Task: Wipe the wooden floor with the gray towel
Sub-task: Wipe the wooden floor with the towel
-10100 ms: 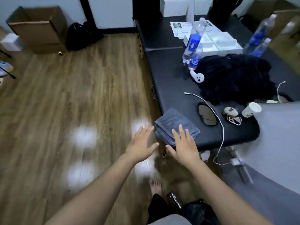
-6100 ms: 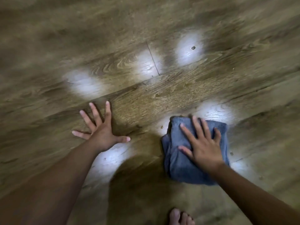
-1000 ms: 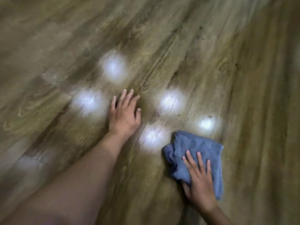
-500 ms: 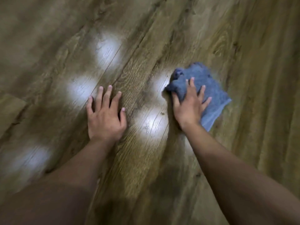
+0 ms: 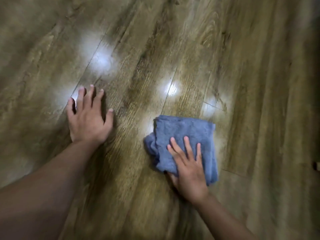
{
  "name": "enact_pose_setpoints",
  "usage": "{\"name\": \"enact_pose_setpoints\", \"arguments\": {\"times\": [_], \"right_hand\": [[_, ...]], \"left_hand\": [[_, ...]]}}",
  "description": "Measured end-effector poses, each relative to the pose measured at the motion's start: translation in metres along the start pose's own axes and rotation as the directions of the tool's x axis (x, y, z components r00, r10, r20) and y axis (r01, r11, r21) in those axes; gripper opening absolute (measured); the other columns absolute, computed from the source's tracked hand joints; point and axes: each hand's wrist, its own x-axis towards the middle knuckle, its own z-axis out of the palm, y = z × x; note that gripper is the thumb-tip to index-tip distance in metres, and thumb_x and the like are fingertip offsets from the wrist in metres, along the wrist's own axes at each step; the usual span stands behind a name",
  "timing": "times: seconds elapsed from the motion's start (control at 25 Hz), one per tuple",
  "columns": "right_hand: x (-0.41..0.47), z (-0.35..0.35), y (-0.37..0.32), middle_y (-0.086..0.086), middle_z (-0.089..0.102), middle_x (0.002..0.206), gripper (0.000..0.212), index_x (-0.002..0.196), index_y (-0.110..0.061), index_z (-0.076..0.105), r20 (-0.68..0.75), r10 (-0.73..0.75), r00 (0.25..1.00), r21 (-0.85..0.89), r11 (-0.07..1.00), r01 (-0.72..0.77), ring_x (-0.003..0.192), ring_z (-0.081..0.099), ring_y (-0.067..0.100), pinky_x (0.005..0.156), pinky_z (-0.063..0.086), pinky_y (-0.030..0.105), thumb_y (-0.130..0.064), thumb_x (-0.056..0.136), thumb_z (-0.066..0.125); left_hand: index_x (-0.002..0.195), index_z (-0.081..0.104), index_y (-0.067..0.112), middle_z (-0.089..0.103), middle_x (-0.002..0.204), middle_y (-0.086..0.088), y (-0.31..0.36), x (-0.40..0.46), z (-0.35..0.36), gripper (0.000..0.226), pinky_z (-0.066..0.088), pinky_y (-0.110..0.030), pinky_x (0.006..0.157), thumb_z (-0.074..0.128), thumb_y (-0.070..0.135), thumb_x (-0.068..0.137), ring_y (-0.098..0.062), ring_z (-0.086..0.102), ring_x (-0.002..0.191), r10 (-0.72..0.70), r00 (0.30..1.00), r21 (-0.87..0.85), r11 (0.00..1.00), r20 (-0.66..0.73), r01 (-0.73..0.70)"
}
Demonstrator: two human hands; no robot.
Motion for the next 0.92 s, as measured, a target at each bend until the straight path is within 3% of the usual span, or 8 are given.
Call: {"name": "enact_pose_setpoints", "arguments": {"times": [0.16,0.28,0.4,0.48,0.6,0.72,0.84,0.92], "right_hand": [[-0.034,-0.019,0.090,0.000,0.029,0.162,0.075,0.151,-0.018,0.038,0.056,0.297,0.953,0.047,0.953,-0.299,0.150,0.019,0.036,0.112,0.021,0.071,-0.048,0.082,0.045],[0.008,-0.030,0.141,-0.001,0.022,0.165,0.074,0.154,-0.022,0.031,0.036,0.512,0.858,0.104,0.852,-0.513,0.152,0.013,0.033,0.118,0.010,0.066,-0.057,0.091,0.044],[0.088,-0.034,0.152,-0.008,0.014,0.167,0.073,0.155,-0.024,0.025,-0.018,0.694,0.719,0.214,0.706,-0.676,0.153,0.004,0.032,0.117,0.000,0.067,-0.057,0.094,0.047],[0.142,-0.038,0.134,-0.013,0.012,0.166,0.073,0.157,-0.026,0.023,-0.015,0.725,0.688,0.272,0.666,-0.695,0.153,-0.001,0.033,0.115,-0.006,0.069,-0.057,0.095,0.047],[0.195,-0.039,0.073,-0.014,0.009,0.166,0.073,0.157,-0.029,0.022,-0.025,0.571,0.821,0.231,0.802,-0.551,0.153,-0.005,0.034,0.114,-0.010,0.070,-0.056,0.095,0.049],[0.184,-0.030,-0.005,-0.014,0.008,0.167,0.076,0.158,-0.028,0.019,-0.006,0.275,0.962,0.091,0.958,-0.273,0.152,-0.006,0.038,0.112,-0.008,0.074,-0.056,0.093,0.048],[0.115,-0.018,-0.053,-0.009,0.012,0.167,0.078,0.157,-0.023,0.023,0.047,0.061,0.997,0.002,0.998,-0.061,0.152,-0.002,0.040,0.110,0.002,0.076,-0.055,0.090,0.046],[0.055,-0.010,-0.056,-0.005,0.022,0.165,0.078,0.154,-0.020,0.034,0.061,-0.069,0.996,-0.030,0.997,0.071,0.152,0.007,0.042,0.108,0.011,0.077,-0.051,0.086,0.054]], "left_hand": [[0.159,-0.006,0.045,-0.022,0.169,0.004,-0.001,0.014,-0.004,0.072,-0.020,-0.079,0.100,0.010,0.073,0.095,-0.022,-0.027,0.153,-0.076,0.950,0.207,0.978,0.302,0.012],[0.148,-0.027,0.055,-0.056,0.145,0.015,-0.007,0.029,-0.011,0.075,-0.020,-0.083,0.097,0.013,0.080,0.091,-0.017,-0.055,0.133,-0.159,0.842,0.178,0.981,0.516,0.075],[0.145,-0.029,0.059,-0.063,0.129,0.022,-0.007,0.031,-0.011,0.076,-0.022,-0.081,0.098,0.019,0.082,0.091,-0.015,-0.057,0.130,-0.134,0.814,0.133,0.989,0.565,0.070],[0.142,-0.031,0.063,-0.064,0.127,0.025,-0.010,0.031,-0.013,0.075,-0.022,-0.080,0.098,0.021,0.082,0.091,-0.016,-0.054,0.135,-0.121,0.816,0.113,0.991,0.565,0.069],[0.126,-0.040,0.072,-0.064,0.124,0.030,-0.012,0.035,-0.019,0.071,-0.022,-0.080,0.098,0.022,0.081,0.092,-0.014,-0.053,0.133,-0.116,0.787,0.095,0.993,0.606,0.073],[0.133,-0.031,0.073,-0.050,0.150,0.021,-0.009,0.038,-0.019,0.063,-0.020,-0.080,0.100,0.022,0.071,0.098,-0.019,-0.043,0.144,-0.142,0.765,0.098,0.990,0.629,0.102],[0.142,-0.022,0.068,-0.038,0.161,0.016,-0.008,0.038,-0.020,0.060,-0.017,-0.080,0.102,0.022,0.063,0.102,-0.021,-0.038,0.148,-0.162,0.763,0.105,0.987,0.625,0.124],[0.144,-0.021,0.066,-0.037,0.162,0.015,-0.009,0.038,-0.023,0.061,-0.015,-0.081,0.103,0.023,0.063,0.102,-0.022,-0.036,0.149,-0.151,0.756,0.108,0.988,0.637,0.106]]}}
